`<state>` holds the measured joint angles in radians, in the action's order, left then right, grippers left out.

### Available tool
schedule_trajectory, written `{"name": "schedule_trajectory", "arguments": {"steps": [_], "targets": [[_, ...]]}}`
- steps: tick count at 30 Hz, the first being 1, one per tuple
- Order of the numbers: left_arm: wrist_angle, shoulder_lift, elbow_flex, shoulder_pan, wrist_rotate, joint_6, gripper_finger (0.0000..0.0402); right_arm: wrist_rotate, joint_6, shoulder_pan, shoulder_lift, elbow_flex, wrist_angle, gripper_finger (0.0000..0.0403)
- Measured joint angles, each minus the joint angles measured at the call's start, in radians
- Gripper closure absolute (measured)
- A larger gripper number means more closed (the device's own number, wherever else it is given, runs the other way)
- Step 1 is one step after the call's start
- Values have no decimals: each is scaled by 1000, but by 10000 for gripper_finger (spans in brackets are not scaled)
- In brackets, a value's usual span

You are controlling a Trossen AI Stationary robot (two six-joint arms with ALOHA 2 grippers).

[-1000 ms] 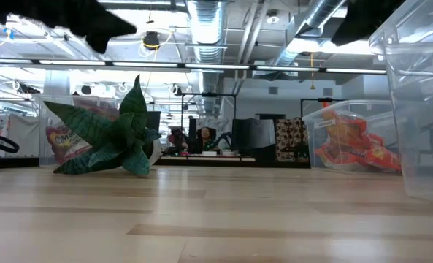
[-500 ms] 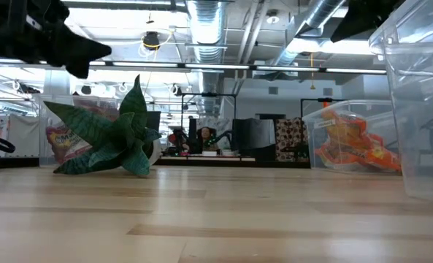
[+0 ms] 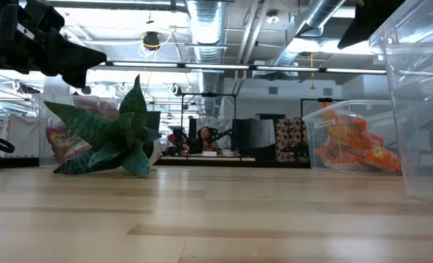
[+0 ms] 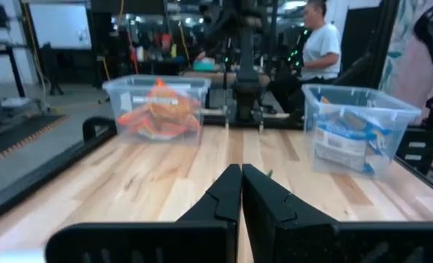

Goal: Sort Maruchan noodles
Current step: Return to Home Position

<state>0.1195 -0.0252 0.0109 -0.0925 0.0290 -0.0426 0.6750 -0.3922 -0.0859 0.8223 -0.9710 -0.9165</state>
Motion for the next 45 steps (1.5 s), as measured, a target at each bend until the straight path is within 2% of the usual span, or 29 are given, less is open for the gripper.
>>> {"name": "schedule_trajectory", "arguments": {"steps": [5, 10, 13, 15, 18, 27, 33, 42, 45], "targets": [[7, 0, 0, 0, -7, 36, 401, -48, -10, -79, -28, 127, 91, 388], [7, 0, -1, 0, -6, 39, 401, -58, 6, -189, -80, 333, 335, 388], [7, 0, -1, 0, -6, 39, 401, -87, 73, -243, -125, 453, 536, 388], [7, 0, -2, 0, -6, 39, 401, -144, 137, -252, -158, 520, 680, 388], [6, 0, -2, 0, -5, 39, 401, -226, 198, -214, -222, 582, 779, 388], [1, 0, -3, 0, 3, 39, 401, -368, 211, -30, -468, 704, 790, 389], [1, 0, -3, 0, 4, 39, 401, -404, 190, -25, -612, 842, 854, 389], [1, 0, -3, 0, 4, 39, 401, -450, 216, -11, -747, 922, 862, 389], [-3, 0, -3, 0, 4, 39, 401, -508, 228, 2, -754, 926, 871, 389]]}}
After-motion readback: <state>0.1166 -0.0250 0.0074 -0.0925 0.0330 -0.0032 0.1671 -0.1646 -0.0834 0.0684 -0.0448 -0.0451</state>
